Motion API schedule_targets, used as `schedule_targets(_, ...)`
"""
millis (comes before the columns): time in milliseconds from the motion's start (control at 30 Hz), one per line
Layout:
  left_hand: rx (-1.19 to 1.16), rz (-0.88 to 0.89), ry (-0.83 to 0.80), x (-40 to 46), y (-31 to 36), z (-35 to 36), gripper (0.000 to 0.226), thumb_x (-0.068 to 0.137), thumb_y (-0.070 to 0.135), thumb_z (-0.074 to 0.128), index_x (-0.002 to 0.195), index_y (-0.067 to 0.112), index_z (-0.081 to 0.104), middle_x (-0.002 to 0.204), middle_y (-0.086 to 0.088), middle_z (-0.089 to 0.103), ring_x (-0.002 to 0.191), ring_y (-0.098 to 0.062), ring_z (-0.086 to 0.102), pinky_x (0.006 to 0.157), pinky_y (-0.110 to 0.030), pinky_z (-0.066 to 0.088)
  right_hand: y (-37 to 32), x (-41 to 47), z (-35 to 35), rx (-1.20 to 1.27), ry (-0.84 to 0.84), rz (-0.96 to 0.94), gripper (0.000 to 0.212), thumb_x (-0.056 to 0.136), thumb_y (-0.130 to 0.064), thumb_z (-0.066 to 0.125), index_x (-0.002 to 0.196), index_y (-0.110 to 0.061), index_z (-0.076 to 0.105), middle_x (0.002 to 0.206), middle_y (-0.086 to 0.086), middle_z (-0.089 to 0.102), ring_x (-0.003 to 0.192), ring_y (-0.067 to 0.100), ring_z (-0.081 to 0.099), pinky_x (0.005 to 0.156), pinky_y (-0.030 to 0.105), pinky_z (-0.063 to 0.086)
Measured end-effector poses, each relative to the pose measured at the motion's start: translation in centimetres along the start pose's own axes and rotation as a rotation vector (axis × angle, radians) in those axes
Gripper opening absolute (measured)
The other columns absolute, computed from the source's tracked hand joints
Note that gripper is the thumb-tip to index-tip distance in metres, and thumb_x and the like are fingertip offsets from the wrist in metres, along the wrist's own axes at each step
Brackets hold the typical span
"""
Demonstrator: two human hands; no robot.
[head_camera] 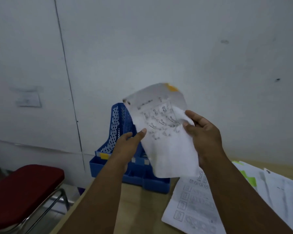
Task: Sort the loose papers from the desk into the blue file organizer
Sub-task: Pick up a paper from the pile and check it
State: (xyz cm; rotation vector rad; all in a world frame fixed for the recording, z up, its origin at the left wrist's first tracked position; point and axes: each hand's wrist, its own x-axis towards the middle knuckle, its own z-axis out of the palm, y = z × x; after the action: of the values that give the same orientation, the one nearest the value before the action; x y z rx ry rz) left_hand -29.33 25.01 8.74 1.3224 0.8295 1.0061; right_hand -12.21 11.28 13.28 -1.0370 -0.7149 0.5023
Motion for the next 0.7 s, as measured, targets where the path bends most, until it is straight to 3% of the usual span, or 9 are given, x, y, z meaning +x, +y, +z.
schedule_targets(100, -0.085, 0.000, -0.004, 0.0, 1.0, -0.1, 0.070, 0.066, 0.062, 0.086, 0.120, 0.022, 0.069, 0.115, 0.001, 0.076, 0.109, -0.024, 0.070, 0.099, -0.048, 0.054, -0.8, 0.6, 1.0, 0.002, -0.036, -0.019, 0.034, 0.091, -0.002, 0.069, 0.115, -0.026, 0.073, 0.098, -0.008, 0.078, 0.083, 0.011, 0.075, 0.061, 0.021, 0.058)
schedule_targets(167, -0.101, 0.014, -0.006, 0.2, 1.4, -0.3, 0.046, 0.079, 0.048, 0.081, 0.117, 0.023, 0.071, 0.106, 0.002, 0.078, 0.102, -0.024, 0.073, 0.092, -0.047, 0.058, -0.8, 1.0, 1.7, 0.010, -0.063, -0.034, 0.034, 0.091, 0.000, 0.069, 0.116, -0.023, 0.072, 0.090, -0.014, 0.077, 0.079, 0.005, 0.074, 0.061, 0.017, 0.057)
schedule_targets(233, -0.087, 0.051, 0.043, 0.4, 1.7, -0.9, 0.036, 0.087, 0.039, 0.077, 0.117, 0.020, 0.072, 0.105, 0.000, 0.078, 0.100, -0.027, 0.073, 0.086, -0.047, 0.060, -0.4, 1.5, 2.8, 0.019, -0.073, -0.033, 0.036, 0.090, 0.001, 0.070, 0.118, -0.021, 0.071, 0.098, -0.011, 0.077, 0.088, 0.008, 0.074, 0.074, 0.024, 0.061)
schedule_targets(300, -0.053, 0.083, 0.133, 0.9, 2.0, -1.8, 0.029, 0.091, 0.032, 0.074, 0.114, 0.015, 0.072, 0.104, -0.005, 0.077, 0.096, -0.028, 0.072, 0.079, -0.041, 0.060, 0.6, 2.3, 4.0, 0.017, -0.067, -0.034, 0.037, 0.088, 0.000, 0.072, 0.119, -0.020, 0.071, 0.111, -0.003, 0.075, 0.101, 0.015, 0.072, 0.089, 0.036, 0.060)
schedule_targets(400, 0.002, 0.141, 0.312, 2.1, 2.4, -3.6, 0.021, 0.095, 0.025, 0.070, 0.112, 0.014, 0.069, 0.097, -0.001, 0.072, 0.085, -0.020, 0.067, 0.069, -0.029, 0.053, 2.6, 3.8, 5.7, -0.130, -0.091, -0.075, 0.035, 0.088, -0.006, 0.074, 0.119, -0.023, 0.068, 0.113, -0.003, 0.072, 0.103, 0.015, 0.070, 0.091, 0.039, 0.059)
schedule_targets(567, 0.158, 0.253, 0.595, 3.7, 2.9, -6.7, 0.027, 0.099, 0.027, 0.062, 0.119, 0.010, 0.068, 0.109, -0.006, 0.069, 0.095, -0.026, 0.063, 0.085, -0.036, 0.052, 5.4, 5.3, 8.5, -0.417, -0.278, -0.083, 0.036, 0.092, -0.015, 0.071, 0.122, -0.030, 0.058, 0.111, -0.014, 0.061, 0.095, 0.002, 0.061, 0.065, 0.015, 0.050)
schedule_targets(700, 0.252, 0.327, 0.745, 4.7, 2.8, -8.5, 0.027, 0.101, 0.025, 0.057, 0.119, 0.007, 0.068, 0.117, -0.012, 0.069, 0.102, -0.030, 0.064, 0.088, -0.035, 0.050, 7.6, 5.6, 10.2, -0.545, -0.377, -0.071, 0.042, 0.092, -0.016, 0.071, 0.129, -0.029, 0.057, 0.122, -0.010, 0.058, 0.105, 0.011, 0.061, 0.078, 0.023, 0.053)
